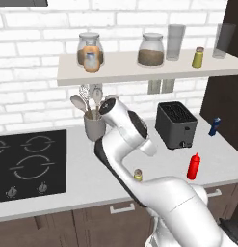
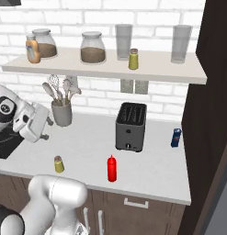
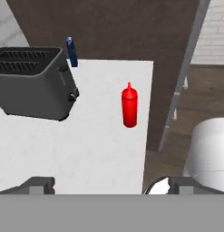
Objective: Put the shaker and condiment bottle from the counter next to their counterparts in the cabinet.
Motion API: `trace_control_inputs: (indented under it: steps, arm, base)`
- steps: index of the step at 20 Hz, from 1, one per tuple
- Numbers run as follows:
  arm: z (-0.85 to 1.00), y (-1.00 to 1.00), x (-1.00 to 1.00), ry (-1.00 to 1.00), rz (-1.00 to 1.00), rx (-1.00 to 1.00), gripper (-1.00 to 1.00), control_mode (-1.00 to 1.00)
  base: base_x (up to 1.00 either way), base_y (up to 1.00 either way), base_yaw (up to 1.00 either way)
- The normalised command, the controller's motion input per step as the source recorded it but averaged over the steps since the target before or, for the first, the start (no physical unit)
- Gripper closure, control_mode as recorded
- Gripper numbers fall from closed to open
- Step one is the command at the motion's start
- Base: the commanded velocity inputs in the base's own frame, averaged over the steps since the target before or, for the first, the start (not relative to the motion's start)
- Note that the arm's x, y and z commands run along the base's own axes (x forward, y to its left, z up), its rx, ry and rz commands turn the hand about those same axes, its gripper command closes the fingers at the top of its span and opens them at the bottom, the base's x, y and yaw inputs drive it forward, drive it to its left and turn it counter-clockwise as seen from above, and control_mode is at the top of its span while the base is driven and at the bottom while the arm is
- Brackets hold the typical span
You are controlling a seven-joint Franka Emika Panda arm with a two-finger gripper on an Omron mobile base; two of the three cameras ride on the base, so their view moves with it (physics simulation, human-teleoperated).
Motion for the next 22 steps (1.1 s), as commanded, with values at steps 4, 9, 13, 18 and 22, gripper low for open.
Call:
trace_control_inputs:
  steps: [4, 9, 13, 18, 22]
  arm:
    - [-0.41, 0.0, -0.49, -0.22, -0.12, 0.0, -1.0, -1.0]
    - [-0.01, 0.0, -0.01, -0.03, -0.01, 0.0, -1.0, -1.0]
    - [-0.18, 0.03, 0.0, 0.0, 0.0, 0.0, -1.0, -1.0]
    - [-0.59, 0.23, 0.08, 0.02, 0.0, -0.1, -1.0, -1.0]
    - [-0.46, 0.19, 0.19, 0.03, 0.0, -0.18, -1.0, -1.0]
  base:
    - [0.0, 0.0, 0.0]
    - [0.0, 0.0, 0.0]
    - [0.0, 0.0, 0.0]
    - [0.0, 0.0, 0.0]
    - [0.0, 0.0, 0.0]
